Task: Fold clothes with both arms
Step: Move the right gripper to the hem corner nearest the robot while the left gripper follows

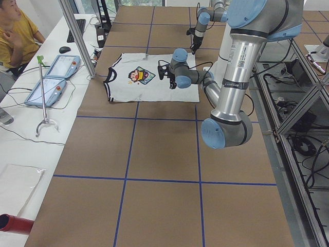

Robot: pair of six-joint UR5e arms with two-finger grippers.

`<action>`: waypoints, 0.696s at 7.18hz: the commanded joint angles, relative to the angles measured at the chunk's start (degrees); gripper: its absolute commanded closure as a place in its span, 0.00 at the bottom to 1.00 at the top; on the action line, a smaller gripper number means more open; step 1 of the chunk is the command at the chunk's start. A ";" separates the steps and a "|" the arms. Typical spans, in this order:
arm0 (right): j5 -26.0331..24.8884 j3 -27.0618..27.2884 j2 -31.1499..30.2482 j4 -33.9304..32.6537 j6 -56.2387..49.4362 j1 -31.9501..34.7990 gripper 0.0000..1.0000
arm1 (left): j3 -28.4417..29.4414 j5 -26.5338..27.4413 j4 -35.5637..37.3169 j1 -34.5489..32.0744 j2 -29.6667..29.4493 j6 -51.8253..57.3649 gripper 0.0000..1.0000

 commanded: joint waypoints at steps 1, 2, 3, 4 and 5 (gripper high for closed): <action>-0.01 0.11 0.05 0.00 0.00 0.48 1.00 | -2.15 4.74 4.60 8.45 2.50 -9.91 0.18; -0.01 0.46 -0.03 0.00 0.00 0.91 1.00 | -3.11 5.29 9.41 10.58 2.06 -12.64 0.19; -0.01 1.51 -0.21 -0.09 0.00 1.01 1.00 | -3.38 6.43 9.98 13.21 2.49 -14.76 0.19; -0.01 1.61 -0.30 -0.17 0.00 0.92 1.00 | -3.29 7.57 10.07 15.06 3.54 -17.56 0.20; 0.07 1.61 -0.30 -0.18 0.00 0.92 1.00 | -3.29 7.84 10.07 15.69 4.25 -19.24 0.21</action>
